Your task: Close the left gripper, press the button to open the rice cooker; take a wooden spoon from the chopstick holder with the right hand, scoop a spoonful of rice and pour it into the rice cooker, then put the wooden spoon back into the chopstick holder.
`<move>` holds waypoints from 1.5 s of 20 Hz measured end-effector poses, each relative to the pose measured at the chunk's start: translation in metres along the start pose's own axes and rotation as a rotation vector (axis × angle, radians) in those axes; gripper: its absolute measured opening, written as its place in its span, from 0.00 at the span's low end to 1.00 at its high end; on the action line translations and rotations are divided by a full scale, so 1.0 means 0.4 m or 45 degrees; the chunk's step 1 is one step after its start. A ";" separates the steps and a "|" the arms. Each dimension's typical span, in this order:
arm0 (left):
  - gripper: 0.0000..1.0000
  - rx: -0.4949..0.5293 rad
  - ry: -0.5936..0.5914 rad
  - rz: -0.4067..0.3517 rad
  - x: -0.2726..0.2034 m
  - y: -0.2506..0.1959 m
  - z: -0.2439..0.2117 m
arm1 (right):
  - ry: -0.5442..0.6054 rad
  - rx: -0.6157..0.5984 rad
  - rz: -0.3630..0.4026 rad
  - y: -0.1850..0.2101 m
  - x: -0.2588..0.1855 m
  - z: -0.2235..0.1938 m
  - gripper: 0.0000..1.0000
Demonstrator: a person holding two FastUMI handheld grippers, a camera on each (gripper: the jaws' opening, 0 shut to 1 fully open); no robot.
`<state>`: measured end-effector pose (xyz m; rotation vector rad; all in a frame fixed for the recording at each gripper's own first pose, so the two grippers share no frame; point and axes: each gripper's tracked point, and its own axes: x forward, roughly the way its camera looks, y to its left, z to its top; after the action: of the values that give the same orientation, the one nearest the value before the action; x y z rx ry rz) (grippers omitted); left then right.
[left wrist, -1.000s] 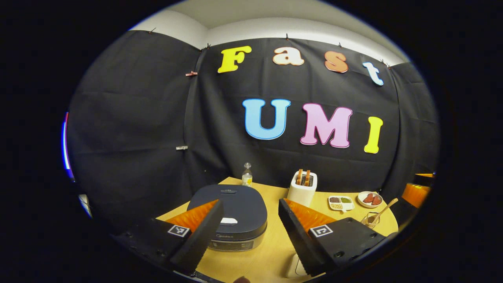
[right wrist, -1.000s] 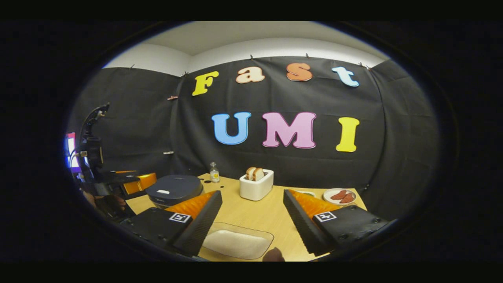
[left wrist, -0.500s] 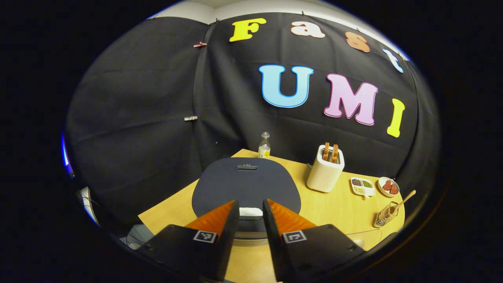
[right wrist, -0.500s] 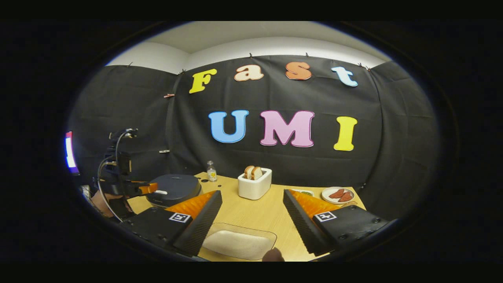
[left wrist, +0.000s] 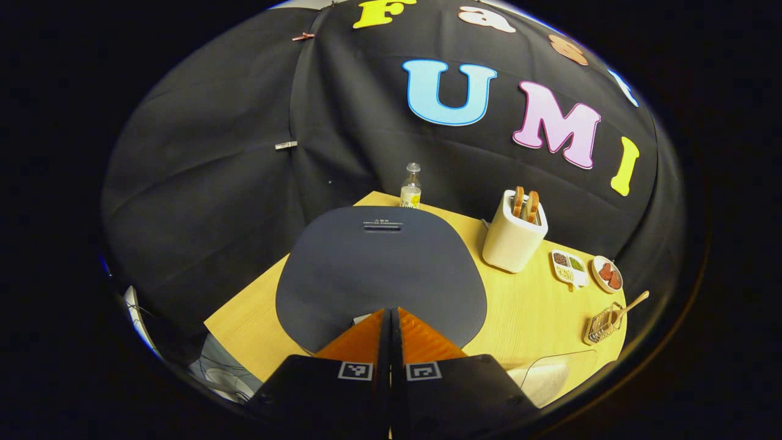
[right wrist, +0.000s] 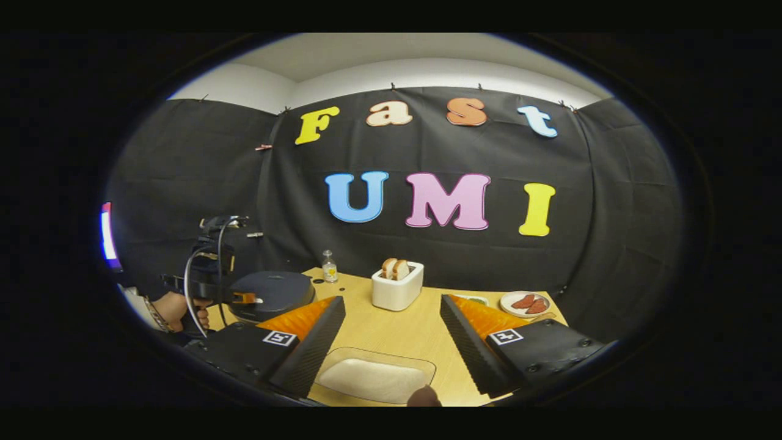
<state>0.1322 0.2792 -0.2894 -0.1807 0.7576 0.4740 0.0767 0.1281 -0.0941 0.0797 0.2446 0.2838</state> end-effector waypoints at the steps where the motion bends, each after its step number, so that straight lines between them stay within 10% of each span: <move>1: 0.05 0.000 0.018 -0.001 0.003 0.000 -0.002 | 0.001 -0.001 -0.001 0.001 -0.002 0.001 0.98; 9: 0.06 -0.192 0.161 -0.099 0.007 0.005 -0.019 | -0.011 0.026 -0.031 0.001 -0.005 0.008 0.98; 18: 0.05 0.085 -0.252 -0.074 -0.118 -0.007 0.215 | 0.009 0.036 -0.066 -0.032 -0.017 -0.005 0.98; 30: 0.05 0.033 -0.417 -0.033 -0.218 0.021 0.313 | 0.000 0.036 -0.095 -0.062 -0.042 -0.004 0.98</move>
<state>0.1508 0.2967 -0.1387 -0.0852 0.4404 0.4554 0.0674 0.0995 -0.0946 0.0984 0.2513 0.2060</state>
